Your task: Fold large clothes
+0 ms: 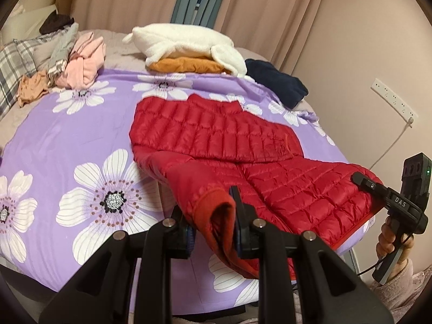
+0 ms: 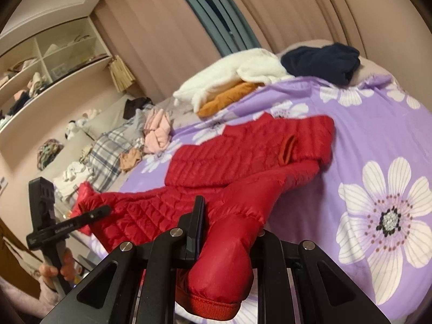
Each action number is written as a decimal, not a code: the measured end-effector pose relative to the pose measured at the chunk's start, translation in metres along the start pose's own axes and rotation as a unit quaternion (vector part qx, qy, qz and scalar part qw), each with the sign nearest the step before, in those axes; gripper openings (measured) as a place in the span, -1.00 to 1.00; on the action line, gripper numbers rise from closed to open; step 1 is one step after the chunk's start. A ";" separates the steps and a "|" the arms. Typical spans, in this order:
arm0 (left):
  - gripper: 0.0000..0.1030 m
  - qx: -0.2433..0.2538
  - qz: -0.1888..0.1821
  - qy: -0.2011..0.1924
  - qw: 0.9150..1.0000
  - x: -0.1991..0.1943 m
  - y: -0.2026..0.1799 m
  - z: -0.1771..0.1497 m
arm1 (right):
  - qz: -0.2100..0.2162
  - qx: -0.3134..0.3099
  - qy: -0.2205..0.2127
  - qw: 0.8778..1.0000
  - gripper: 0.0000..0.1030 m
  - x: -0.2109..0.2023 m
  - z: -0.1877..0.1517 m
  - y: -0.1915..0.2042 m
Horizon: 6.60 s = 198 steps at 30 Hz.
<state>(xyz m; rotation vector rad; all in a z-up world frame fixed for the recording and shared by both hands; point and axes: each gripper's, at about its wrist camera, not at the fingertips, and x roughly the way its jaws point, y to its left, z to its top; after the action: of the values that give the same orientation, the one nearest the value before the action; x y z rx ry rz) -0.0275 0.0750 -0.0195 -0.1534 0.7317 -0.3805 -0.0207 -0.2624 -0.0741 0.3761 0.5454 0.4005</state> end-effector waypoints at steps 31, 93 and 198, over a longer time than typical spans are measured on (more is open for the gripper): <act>-0.58 0.003 -0.012 -0.082 0.997 -0.018 0.003 0.071 | 0.051 0.046 -0.070 0.995 -0.62 -0.017 0.051 -0.011; -0.21 0.091 0.107 0.093 0.986 0.225 0.014 0.069 | -0.173 -0.065 0.068 0.980 0.30 0.160 0.060 -0.049; -0.29 0.130 -0.031 -0.027 0.991 0.169 -0.077 0.075 | 0.046 0.152 0.121 0.980 -0.64 0.222 0.011 -0.066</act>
<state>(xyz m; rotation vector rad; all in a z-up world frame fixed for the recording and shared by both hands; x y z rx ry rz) 0.1161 -0.0611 -0.0492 0.0604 0.6184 -0.5257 0.1761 -0.2195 -0.1880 0.6528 0.8323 0.4560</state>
